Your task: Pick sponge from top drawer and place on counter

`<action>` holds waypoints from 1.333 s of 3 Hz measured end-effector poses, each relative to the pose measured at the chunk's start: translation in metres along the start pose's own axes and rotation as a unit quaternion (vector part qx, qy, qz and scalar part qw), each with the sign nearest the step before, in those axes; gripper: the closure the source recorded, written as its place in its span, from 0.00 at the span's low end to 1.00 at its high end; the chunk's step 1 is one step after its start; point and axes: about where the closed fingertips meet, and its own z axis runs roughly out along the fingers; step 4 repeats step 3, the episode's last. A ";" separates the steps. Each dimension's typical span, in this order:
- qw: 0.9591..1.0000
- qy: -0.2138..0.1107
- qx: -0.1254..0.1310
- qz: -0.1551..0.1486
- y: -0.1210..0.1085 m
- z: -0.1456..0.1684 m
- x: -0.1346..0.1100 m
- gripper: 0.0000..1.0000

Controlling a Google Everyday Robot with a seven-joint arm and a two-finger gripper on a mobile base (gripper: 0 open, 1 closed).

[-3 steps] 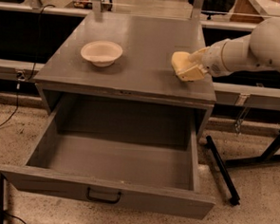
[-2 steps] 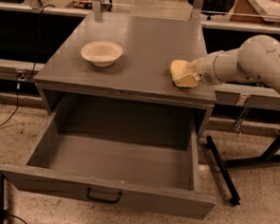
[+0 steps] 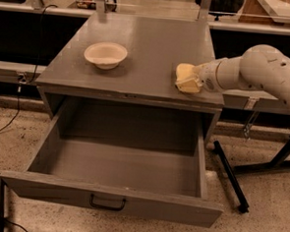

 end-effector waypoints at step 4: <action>0.994 -0.102 -0.032 -0.027 0.038 -0.068 -0.052 0.00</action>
Offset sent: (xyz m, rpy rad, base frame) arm -0.0738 0.0358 0.0876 0.2179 -0.1597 0.2309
